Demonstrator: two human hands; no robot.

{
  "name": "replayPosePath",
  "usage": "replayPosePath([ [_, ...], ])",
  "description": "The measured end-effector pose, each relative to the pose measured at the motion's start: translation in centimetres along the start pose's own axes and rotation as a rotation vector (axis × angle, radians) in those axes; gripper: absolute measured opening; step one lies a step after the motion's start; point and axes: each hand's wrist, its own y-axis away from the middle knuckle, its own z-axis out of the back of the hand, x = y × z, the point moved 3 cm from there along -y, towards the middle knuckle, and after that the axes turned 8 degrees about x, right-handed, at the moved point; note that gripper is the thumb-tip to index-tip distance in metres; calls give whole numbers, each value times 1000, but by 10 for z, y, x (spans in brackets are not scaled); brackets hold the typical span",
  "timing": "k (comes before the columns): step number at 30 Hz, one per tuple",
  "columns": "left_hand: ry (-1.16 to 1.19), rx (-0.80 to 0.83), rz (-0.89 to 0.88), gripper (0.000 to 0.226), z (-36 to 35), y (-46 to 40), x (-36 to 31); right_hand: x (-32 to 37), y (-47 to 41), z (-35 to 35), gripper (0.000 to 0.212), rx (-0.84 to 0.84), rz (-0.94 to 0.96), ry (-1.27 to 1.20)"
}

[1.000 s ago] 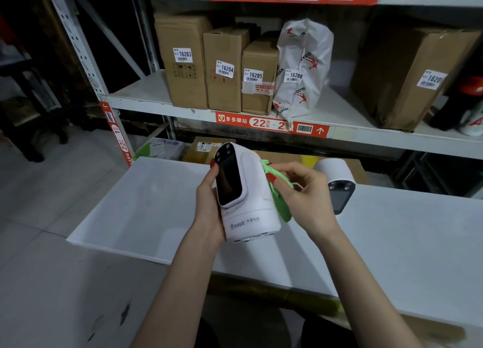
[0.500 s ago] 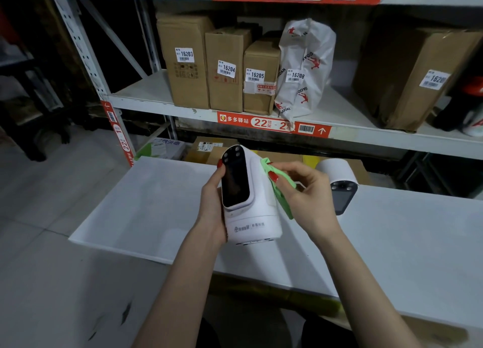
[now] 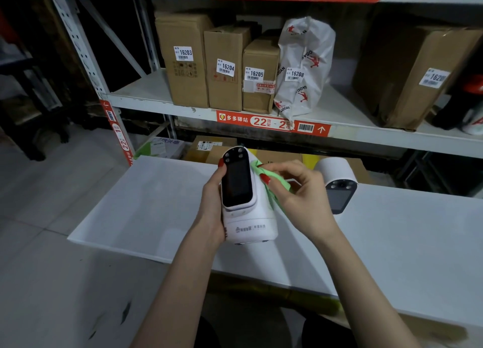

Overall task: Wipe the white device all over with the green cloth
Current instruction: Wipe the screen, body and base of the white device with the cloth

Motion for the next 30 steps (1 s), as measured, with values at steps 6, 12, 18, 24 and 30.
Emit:
replayPosePath([
  [6,-4,-16,2,49,1,-2,2,3,2,1,18,70,-10,31],
  [12,61,-71,-8,56,9,-3,1,3,4,2,17,241,-62,-46],
  [18,120,-61,-24,58,13,-8,1,2,2,-2,19,179,-44,-34],
  [24,141,-74,-38,61,17,-13,3,4,2,1,18,286,-39,-8],
  [30,177,-94,-56,59,21,-15,3,5,3,2,17,336,-55,-31],
])
